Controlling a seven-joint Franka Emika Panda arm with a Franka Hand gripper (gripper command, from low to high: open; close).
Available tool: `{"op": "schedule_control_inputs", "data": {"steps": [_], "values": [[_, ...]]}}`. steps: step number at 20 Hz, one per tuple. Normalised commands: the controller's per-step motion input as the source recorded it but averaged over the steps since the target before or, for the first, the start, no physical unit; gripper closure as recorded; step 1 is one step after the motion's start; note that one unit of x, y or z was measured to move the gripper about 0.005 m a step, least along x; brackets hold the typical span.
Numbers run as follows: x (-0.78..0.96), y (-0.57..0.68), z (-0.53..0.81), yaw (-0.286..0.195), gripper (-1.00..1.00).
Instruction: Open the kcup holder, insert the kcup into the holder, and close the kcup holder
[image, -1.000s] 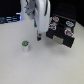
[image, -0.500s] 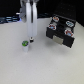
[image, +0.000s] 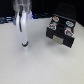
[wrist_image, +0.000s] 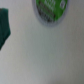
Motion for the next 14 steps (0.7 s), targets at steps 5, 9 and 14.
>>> {"op": "schedule_control_inputs", "data": {"steps": [5,9,14], "values": [[-0.14,-0.09,-0.4,-0.158,-1.0],[0.01,-0.04,-0.32,-0.16,-1.0],[0.09,0.01,-0.2,-0.174,-1.0]]}}
